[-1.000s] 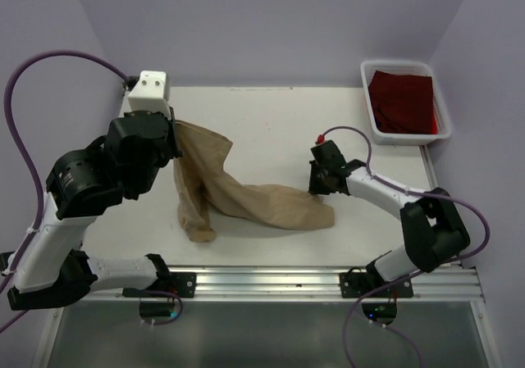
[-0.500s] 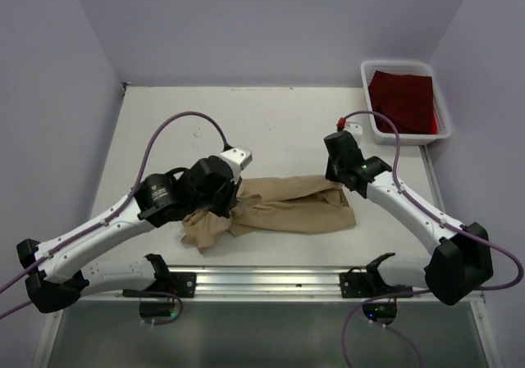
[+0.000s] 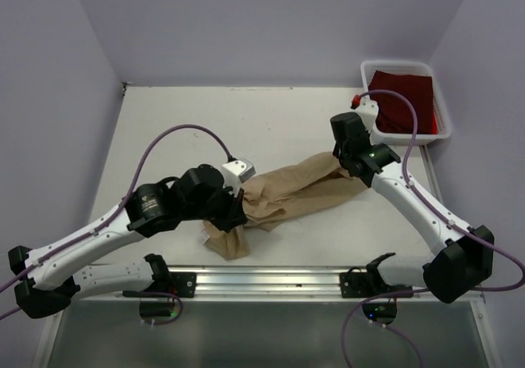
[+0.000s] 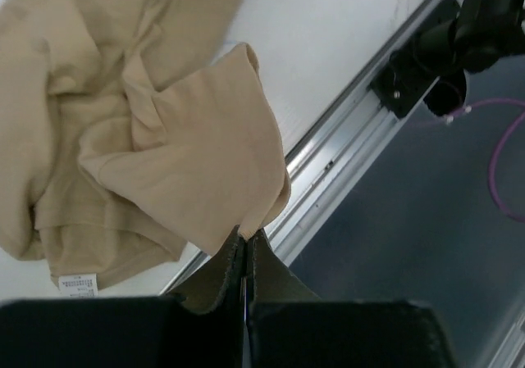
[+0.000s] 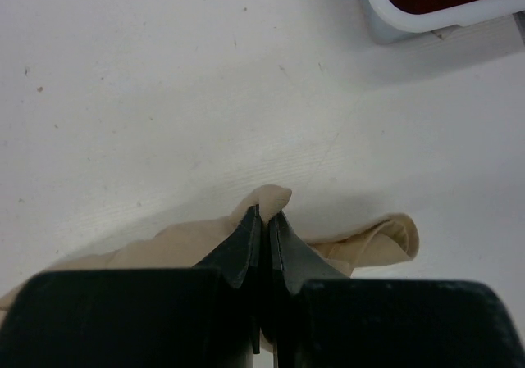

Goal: Fold and stack the t-shirts
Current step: Flatten the tshirt out

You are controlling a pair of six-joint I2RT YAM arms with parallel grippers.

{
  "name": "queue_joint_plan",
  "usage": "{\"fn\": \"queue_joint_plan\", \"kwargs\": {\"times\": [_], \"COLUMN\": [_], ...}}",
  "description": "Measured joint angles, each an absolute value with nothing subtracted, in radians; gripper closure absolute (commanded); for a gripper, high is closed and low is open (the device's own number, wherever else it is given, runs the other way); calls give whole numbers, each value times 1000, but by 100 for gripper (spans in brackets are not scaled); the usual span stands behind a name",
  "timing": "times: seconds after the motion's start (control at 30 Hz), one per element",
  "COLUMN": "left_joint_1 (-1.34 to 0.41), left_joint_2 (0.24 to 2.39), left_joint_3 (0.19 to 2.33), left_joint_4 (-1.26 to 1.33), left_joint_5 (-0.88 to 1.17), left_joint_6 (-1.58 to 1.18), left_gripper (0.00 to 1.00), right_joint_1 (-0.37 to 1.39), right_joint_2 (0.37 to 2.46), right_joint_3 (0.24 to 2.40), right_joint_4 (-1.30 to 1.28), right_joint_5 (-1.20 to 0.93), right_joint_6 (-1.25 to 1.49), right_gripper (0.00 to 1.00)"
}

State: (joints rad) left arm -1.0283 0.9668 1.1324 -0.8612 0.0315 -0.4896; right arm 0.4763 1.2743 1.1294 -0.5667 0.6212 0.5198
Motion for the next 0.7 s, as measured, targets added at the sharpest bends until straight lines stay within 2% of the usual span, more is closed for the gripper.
{"fn": "queue_joint_plan", "kwargs": {"times": [0.27, 0.37, 0.4, 0.43, 0.5, 0.57, 0.6, 0.63, 0.7], "left_joint_1": [-1093, -1097, -1097, -1097, -1097, -1097, -1097, -1096, -1096], "left_joint_2": [997, 1013, 1020, 1027, 1044, 1059, 1069, 1083, 1104], "left_joint_3": [1061, 1061, 1061, 1061, 1061, 1061, 1061, 1061, 1060], "left_joint_4": [-850, -846, -846, -846, -846, -841, -835, -826, -810], "left_joint_5": [139, 131, 121, 104, 50, -6, -38, -75, -154], "left_joint_6": [-479, -471, -468, -460, -464, -467, -466, -464, -469], "left_gripper": [100, 82, 59, 44, 24, 15, 6, 0, 0], "right_joint_1": [476, 476, 476, 476, 476, 476, 476, 476, 476], "right_joint_2": [1285, 1281, 1278, 1275, 1264, 1252, 1246, 1239, 1229], "right_joint_3": [1132, 1132, 1132, 1132, 1132, 1131, 1131, 1130, 1128], "right_joint_4": [-565, -565, -565, -566, -569, -569, -569, -569, -570], "right_joint_5": [640, 641, 643, 644, 646, 648, 649, 653, 661], "right_joint_6": [519, 519, 518, 517, 515, 515, 515, 514, 514], "right_gripper": [100, 100, 100, 100, 100, 100, 100, 100, 100]}}
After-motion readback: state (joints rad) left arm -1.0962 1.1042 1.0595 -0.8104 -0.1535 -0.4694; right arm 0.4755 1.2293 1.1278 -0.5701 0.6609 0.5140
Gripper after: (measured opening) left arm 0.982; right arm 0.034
